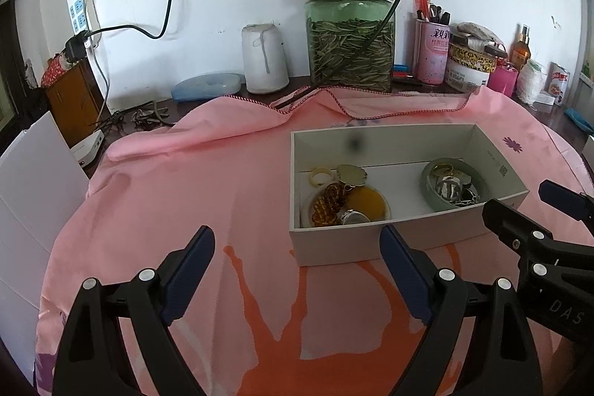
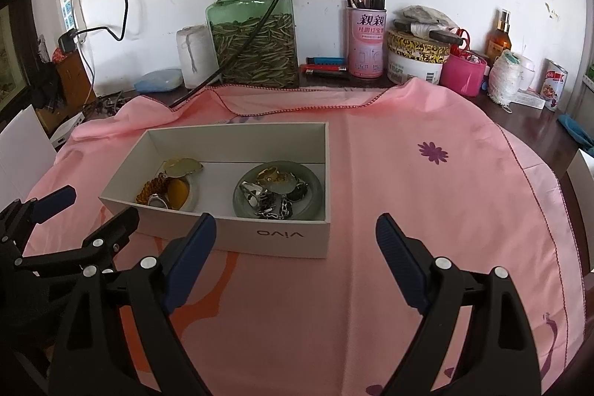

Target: Organize jewelry

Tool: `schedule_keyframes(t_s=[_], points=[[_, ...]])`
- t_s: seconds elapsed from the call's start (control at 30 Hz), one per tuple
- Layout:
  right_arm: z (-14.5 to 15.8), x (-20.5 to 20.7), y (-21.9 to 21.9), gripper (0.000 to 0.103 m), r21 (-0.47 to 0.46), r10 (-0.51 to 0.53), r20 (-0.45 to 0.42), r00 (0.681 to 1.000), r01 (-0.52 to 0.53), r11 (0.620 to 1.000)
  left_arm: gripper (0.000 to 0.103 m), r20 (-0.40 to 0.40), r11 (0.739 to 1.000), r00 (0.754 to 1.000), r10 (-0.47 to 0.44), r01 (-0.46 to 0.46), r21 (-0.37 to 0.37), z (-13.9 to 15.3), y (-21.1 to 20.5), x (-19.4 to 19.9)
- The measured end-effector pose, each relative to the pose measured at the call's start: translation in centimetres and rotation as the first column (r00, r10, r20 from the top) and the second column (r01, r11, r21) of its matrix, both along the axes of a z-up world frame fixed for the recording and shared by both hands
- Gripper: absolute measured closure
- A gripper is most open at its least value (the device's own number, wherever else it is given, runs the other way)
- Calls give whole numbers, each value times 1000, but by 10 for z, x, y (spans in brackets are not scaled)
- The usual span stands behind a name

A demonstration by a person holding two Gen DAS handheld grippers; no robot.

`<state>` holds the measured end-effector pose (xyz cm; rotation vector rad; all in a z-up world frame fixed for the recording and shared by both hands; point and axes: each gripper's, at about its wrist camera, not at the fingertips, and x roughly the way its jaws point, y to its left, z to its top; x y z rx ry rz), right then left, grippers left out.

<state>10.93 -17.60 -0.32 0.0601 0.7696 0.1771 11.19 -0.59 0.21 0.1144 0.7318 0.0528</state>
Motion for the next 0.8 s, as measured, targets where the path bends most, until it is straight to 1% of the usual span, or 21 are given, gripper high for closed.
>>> schedule_keyframes(t_s=[0.5, 0.8], points=[[-1, 0, -1, 19, 2, 0, -3, 1000, 0, 1000, 14, -3, 1000, 1000, 0, 0, -4, 1, 0, 0], [0, 0, 0, 19, -1, -1, 1, 1000, 1, 1000, 14, -19, 1000, 1000, -13, 13, -29, -2, 3, 3]])
